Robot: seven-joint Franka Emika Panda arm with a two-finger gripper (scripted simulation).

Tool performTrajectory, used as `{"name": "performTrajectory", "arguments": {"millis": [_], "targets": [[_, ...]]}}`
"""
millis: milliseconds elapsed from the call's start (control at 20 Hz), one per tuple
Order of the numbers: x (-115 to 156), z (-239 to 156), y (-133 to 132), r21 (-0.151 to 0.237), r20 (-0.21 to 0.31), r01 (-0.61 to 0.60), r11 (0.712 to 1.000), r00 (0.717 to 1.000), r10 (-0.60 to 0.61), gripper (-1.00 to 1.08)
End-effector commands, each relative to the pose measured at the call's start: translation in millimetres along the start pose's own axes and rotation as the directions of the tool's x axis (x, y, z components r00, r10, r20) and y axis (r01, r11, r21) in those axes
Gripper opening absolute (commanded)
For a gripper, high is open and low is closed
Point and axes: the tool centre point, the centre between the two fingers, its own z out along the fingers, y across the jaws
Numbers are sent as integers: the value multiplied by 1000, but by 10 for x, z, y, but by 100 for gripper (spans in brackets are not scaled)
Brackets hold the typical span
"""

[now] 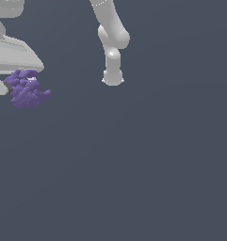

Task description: Pick up the object and move it to a goal position.

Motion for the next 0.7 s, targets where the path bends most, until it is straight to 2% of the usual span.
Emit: {"name": "performTrajectory", "arguments": {"millis": [0, 650], "targets": [[-16, -95, 72, -6, -20, 18, 1000, 1000, -18, -100], [-58, -275, 225, -18, -58, 50, 999, 997, -50, -100]]}}
